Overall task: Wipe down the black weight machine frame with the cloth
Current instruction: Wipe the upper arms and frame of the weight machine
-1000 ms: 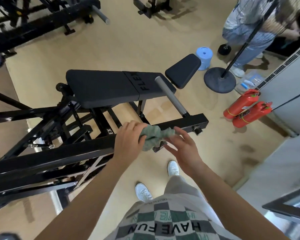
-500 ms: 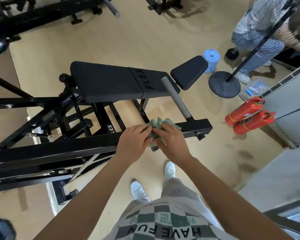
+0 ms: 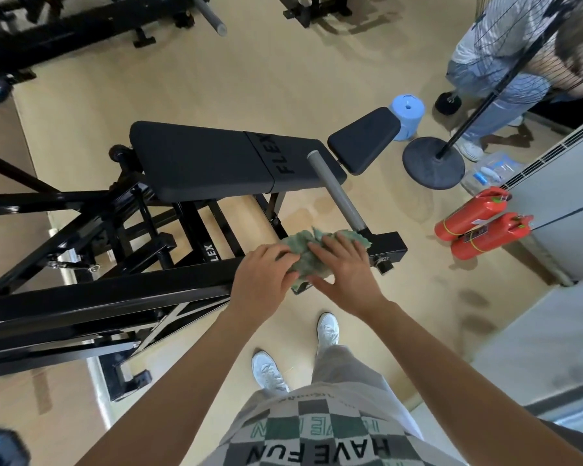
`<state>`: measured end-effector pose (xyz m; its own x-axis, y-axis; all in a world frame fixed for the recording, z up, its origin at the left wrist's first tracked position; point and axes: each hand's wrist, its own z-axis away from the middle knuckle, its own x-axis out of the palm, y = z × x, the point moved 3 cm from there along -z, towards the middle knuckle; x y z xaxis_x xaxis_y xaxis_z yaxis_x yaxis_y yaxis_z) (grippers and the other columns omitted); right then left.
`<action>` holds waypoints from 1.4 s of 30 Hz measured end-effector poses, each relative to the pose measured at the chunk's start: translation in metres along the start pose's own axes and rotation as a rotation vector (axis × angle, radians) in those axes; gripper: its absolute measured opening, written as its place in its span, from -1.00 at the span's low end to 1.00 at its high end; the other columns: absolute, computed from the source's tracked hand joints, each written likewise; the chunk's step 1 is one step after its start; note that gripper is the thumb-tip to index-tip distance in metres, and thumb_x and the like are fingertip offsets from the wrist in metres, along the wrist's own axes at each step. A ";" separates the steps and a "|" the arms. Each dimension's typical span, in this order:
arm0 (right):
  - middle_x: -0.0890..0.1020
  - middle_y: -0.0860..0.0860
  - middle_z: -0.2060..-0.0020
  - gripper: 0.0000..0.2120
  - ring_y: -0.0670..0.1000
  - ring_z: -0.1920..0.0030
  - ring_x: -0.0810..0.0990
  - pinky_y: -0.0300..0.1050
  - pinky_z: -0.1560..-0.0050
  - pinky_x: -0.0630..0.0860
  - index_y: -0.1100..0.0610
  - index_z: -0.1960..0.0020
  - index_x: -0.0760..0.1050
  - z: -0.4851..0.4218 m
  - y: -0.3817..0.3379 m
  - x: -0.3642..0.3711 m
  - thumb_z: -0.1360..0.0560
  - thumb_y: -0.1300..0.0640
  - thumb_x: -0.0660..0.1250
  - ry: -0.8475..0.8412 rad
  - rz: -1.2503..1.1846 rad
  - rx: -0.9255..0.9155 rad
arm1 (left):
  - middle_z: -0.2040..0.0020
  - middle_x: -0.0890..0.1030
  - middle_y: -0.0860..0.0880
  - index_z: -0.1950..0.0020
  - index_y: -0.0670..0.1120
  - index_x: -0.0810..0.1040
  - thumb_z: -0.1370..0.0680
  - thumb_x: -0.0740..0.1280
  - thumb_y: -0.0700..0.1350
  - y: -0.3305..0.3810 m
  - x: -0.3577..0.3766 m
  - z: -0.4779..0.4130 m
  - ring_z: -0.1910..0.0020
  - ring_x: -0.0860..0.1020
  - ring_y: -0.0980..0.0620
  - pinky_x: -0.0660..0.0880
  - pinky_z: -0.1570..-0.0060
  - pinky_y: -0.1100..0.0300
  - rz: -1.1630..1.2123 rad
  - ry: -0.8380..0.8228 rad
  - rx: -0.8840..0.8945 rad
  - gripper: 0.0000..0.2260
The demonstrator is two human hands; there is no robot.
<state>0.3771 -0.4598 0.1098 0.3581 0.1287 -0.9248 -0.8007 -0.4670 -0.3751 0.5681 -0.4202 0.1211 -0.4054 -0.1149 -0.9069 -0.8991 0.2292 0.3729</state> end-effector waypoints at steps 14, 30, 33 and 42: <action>0.59 0.08 -0.30 -0.60 0.25 -0.40 0.46 0.30 -0.38 0.37 0.02 -0.31 0.61 0.013 0.048 -0.010 -0.47 0.05 0.47 0.123 -0.029 0.016 | -0.20 0.65 0.01 -0.22 -0.05 0.66 -0.57 0.39 -0.07 0.037 0.023 -0.014 -0.16 0.56 -0.08 0.51 -0.13 -0.01 0.051 0.051 0.042 -0.76; 0.57 0.01 -0.35 -0.54 0.12 -0.43 0.44 0.25 -0.45 0.31 0.00 -0.33 0.59 -0.009 -0.025 0.000 -0.50 -0.18 0.34 -0.082 -0.206 -0.123 | 0.04 0.67 -0.02 0.01 -0.08 0.69 -0.57 0.43 -0.15 -0.002 -0.016 0.059 0.06 0.58 -0.09 0.49 0.09 0.04 -0.071 0.390 -0.193 -0.95; 0.56 0.02 -0.36 -0.52 0.10 -0.41 0.45 0.24 -0.41 0.33 -0.04 -0.36 0.56 -0.023 -0.054 0.013 -0.51 -0.20 0.28 -0.165 -0.162 -0.183 | 0.03 0.67 -0.04 0.02 -0.11 0.70 -0.57 0.43 -0.18 -0.017 -0.027 0.079 0.04 0.58 -0.10 0.52 0.07 0.03 -0.091 0.451 -0.259 -0.95; 0.40 0.03 -0.36 -0.47 -0.06 -0.35 0.37 -0.22 -0.37 0.40 0.05 -0.42 0.48 -0.048 -0.095 0.019 -0.48 0.24 0.48 -0.224 -0.384 -0.336 | 0.10 0.66 0.12 0.07 -0.01 0.73 -0.47 0.54 -0.16 -0.027 -0.021 0.116 0.07 0.57 0.01 0.47 0.03 0.15 0.333 0.429 -0.955 -0.92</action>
<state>0.4830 -0.4549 0.1305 0.4537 0.5103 -0.7306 -0.4225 -0.5987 -0.6805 0.6197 -0.3115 0.1074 -0.5087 -0.5556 -0.6577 -0.4158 -0.5104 0.7527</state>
